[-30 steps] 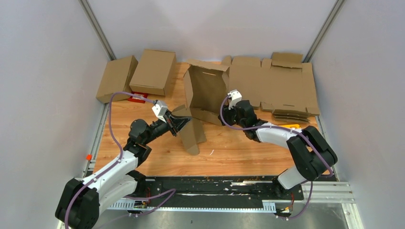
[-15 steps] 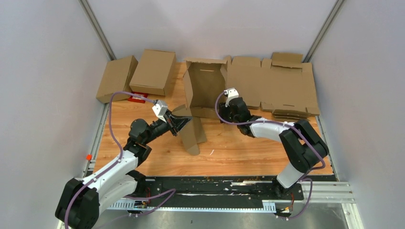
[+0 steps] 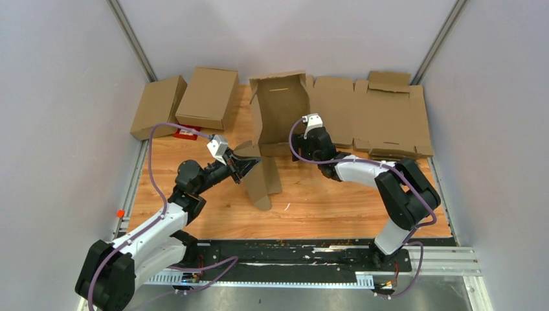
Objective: Fold the paper box
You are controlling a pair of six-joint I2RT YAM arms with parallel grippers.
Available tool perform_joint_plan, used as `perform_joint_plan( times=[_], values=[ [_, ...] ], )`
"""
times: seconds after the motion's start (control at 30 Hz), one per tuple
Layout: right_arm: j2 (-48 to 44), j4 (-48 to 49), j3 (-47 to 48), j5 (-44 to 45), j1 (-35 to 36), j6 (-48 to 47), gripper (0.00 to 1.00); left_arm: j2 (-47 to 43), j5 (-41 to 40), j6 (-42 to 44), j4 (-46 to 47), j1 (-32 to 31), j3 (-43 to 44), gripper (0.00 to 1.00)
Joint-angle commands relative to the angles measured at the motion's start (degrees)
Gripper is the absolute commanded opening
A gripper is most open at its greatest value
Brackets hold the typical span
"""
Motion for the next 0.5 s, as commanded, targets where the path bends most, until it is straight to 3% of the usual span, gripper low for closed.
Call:
perform_joint_plan(
  times=[0.0,0.27,0.37,0.47],
  values=[
    [0.9,1.4,3.4,-1.2,0.1,-3.7,0.77,0.7,1.9,-1.1,-1.2,-0.7,2.0,0.00],
    [1.9,1.6,4.4,-3.4,0.0,-7.3,0.74,1.0,2.0,-1.1,-1.3,-0.7,2.0,0.00],
    [2.9,-1.1,6.7,-0.3,-0.4,-7.3,0.86,1.1,2.1,-1.1,-1.3,-0.7,2.0,0.00],
    [3.1,-1.3,7.4,-3.1,-2.6,-6.3,0.93,1.0,2.1,-1.0,-1.4,-0.7,2.0,0.00]
  ],
)
